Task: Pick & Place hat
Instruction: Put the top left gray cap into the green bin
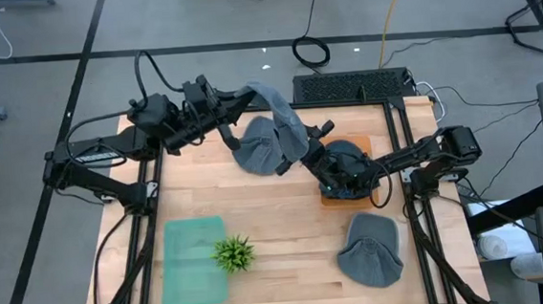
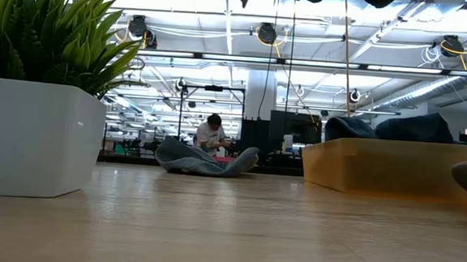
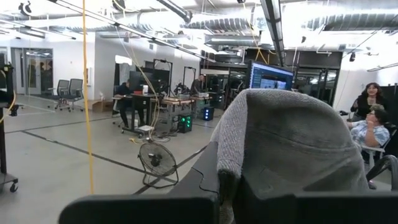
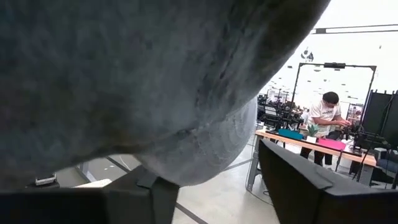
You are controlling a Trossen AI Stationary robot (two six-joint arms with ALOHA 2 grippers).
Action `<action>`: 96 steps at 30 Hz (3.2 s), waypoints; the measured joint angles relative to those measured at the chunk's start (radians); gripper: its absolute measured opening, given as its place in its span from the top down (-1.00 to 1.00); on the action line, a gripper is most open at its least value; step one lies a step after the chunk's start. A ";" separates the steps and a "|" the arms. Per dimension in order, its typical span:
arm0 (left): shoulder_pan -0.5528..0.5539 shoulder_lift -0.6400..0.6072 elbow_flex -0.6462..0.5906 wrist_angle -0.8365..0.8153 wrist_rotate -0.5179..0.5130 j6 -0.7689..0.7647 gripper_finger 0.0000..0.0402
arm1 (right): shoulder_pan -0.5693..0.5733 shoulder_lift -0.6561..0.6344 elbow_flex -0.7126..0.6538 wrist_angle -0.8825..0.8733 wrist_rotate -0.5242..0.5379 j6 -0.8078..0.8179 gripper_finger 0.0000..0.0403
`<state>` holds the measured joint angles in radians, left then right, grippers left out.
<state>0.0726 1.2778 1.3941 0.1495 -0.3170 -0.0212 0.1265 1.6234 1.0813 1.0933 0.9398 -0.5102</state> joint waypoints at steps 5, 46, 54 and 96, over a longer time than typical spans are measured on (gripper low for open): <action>0.001 0.000 0.000 -0.003 0.000 0.000 0.96 | 0.000 0.000 0.000 0.001 0.000 0.000 0.33; 0.015 -0.224 -0.001 -0.500 0.185 0.094 -0.42 | 0.003 -0.026 0.000 -0.057 0.217 -0.201 1.00; -0.027 -0.330 -0.001 -0.667 0.212 0.151 -0.46 | 0.019 -0.086 -0.001 -0.210 0.246 -0.239 1.00; -0.188 -0.027 0.000 -0.780 0.163 0.041 -0.46 | -0.073 -0.206 0.000 -1.218 -0.500 0.833 1.00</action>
<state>-0.1154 1.2512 1.3937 -0.6305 -0.1544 0.0200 0.0532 1.4174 1.0809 -0.1248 0.4394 0.3232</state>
